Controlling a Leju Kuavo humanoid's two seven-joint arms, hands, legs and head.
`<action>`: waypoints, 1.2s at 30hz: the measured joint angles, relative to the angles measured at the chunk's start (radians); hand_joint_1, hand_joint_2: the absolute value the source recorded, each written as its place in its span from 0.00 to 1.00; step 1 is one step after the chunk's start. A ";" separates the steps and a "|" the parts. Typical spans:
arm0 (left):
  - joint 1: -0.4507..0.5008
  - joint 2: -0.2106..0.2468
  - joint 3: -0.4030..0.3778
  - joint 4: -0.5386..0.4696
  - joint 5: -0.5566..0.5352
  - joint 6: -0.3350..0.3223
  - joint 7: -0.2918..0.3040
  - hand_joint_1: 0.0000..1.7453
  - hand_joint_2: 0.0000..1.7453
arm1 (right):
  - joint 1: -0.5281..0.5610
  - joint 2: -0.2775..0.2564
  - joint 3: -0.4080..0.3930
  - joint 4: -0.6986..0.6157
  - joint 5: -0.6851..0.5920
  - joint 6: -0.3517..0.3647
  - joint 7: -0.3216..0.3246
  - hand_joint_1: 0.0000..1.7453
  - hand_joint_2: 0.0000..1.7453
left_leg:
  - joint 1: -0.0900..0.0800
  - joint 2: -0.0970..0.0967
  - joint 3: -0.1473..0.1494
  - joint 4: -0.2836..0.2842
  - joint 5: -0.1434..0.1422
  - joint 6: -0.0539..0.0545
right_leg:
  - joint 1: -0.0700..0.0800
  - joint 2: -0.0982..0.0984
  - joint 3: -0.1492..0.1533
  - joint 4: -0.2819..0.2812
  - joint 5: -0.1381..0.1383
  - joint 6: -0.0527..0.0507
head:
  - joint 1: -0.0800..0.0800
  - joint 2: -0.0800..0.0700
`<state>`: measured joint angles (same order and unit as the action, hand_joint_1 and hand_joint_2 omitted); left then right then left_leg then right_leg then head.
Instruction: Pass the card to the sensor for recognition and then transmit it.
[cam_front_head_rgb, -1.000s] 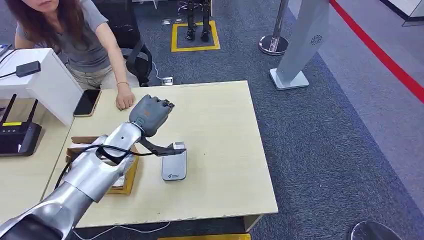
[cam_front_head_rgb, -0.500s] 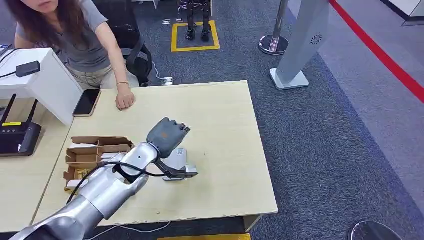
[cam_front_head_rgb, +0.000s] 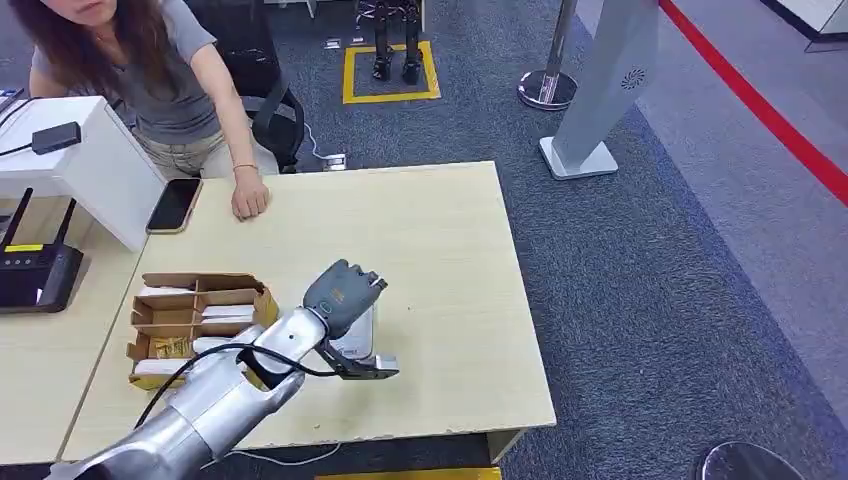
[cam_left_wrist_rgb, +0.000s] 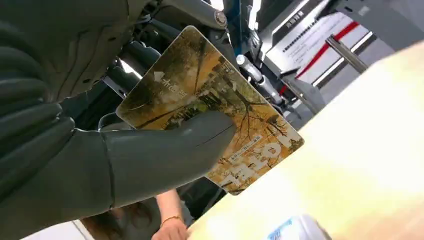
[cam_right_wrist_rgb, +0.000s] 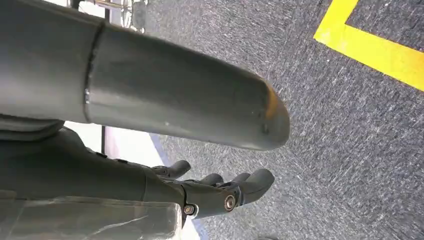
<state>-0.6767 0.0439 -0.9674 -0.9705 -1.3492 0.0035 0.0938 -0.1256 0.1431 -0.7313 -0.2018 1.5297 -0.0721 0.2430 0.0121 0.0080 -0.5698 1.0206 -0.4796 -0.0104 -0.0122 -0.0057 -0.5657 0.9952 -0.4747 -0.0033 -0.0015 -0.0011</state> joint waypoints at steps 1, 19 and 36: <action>0.004 0.002 -0.008 0.000 -0.011 -0.010 0.012 1.00 1.00 | 0.001 0.000 0.000 0.000 -0.001 -0.002 0.003 0.00 0.00 | 0.000 0.000 0.000 0.000 0.000 0.000 | 0.000 0.000 0.000 0.000 0.000 0.000 | 0.000 0.000; 0.013 0.020 -0.044 0.043 -0.074 -0.086 0.101 1.00 1.00 | 0.007 0.000 -0.009 0.000 -0.029 -0.013 0.004 0.00 0.00 | 0.000 0.000 0.000 0.000 0.000 0.000 | 0.000 0.000 0.000 0.000 0.000 0.000 | 0.000 0.000; 0.015 0.009 -0.055 0.077 -0.008 -0.127 0.028 1.00 1.00 | 0.008 0.000 -0.014 0.000 -0.033 -0.012 0.005 0.00 0.00 | 0.000 0.000 0.001 0.000 0.000 0.000 | 0.000 0.000 0.001 0.000 0.000 0.000 | 0.000 0.000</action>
<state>-0.6621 0.0530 -1.0224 -0.8934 -1.3574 -0.1239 0.1218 -0.1172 0.1431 -0.7458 -0.2018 1.4969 -0.0843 0.2483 0.0121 0.0076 -0.5693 1.0205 -0.4792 -0.0101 -0.0122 -0.0062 -0.5647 0.9952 -0.4747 -0.0030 -0.0015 -0.0011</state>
